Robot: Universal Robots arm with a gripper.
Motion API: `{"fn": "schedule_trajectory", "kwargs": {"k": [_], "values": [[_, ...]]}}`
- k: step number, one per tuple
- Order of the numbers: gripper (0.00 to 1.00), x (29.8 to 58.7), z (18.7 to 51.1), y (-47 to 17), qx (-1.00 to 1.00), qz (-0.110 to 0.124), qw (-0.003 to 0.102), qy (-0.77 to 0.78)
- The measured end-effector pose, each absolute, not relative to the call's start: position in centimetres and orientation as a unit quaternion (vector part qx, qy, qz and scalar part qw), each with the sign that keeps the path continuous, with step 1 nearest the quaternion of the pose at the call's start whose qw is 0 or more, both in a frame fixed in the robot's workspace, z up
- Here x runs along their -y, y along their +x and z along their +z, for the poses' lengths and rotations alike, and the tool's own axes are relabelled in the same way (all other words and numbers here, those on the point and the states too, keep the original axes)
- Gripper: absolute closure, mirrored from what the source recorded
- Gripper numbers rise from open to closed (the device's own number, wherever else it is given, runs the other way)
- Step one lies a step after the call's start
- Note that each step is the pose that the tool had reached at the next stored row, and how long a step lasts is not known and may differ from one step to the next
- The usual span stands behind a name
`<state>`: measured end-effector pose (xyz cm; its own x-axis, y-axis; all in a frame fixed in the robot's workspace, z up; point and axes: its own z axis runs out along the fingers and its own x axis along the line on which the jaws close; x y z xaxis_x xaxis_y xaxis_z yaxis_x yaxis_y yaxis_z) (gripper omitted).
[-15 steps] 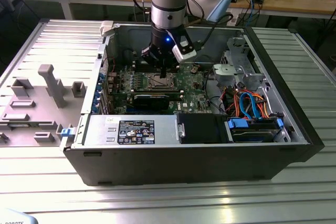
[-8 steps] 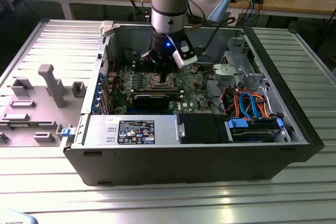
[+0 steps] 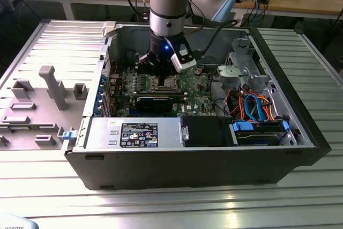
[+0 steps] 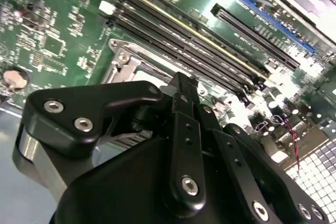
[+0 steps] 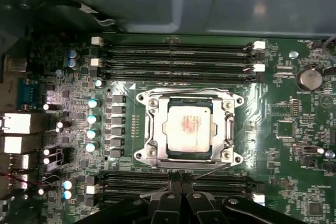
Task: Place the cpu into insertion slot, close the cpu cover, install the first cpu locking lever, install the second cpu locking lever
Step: 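Install the second cpu locking lever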
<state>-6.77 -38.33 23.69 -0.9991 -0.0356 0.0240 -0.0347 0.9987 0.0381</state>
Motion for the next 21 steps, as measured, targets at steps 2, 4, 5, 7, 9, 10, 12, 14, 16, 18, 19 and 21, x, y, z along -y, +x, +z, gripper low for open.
{"fn": "schedule_trajectory", "kwargs": {"k": [2, 4, 5, 7, 9, 10, 12, 14, 16, 18, 19, 21], "values": [[0.89, 38.4, 23.6, -7.3, 1.0, -0.019, 0.013, 0.018], [0.89, 38.6, 23.5, -7.6, 1.0, -0.02, 0.015, 0.018], [0.89, 38.8, 23.5, -7.6, 0.999, -0.021, 0.016, 0.018], [0.89, 39.2, 23.5, -7.6, 0.999, -0.023, 0.016, 0.018], [0.89, 39.4, 23.5, -7.6, 0.999, -0.026, 0.018, 0.018], [0.89, 39.4, 23.5, -7.7, 0.999, -0.027, 0.019, 0.018], [0.89, 39.4, 23.4, -7.7, 0.999, -0.03, 0.021, 0.018], [0.89, 39.4, 23.4, -7.8, 0.999, -0.034, 0.022, 0.018], [0.89, 39.7, 23.3, -7.9, 0.999, -0.039, 0.024, 0.018], [0.89, 40.2, 23.2, -7.9, 0.998, -0.048, 0.027, 0.018], [0.89, 40.3, 23.1, -7.9, 0.998, -0.052, 0.027, 0.022], [0.89, 40.3, 22.9, -7.9, 0.998, -0.056, 0.027, 0.032]]}}
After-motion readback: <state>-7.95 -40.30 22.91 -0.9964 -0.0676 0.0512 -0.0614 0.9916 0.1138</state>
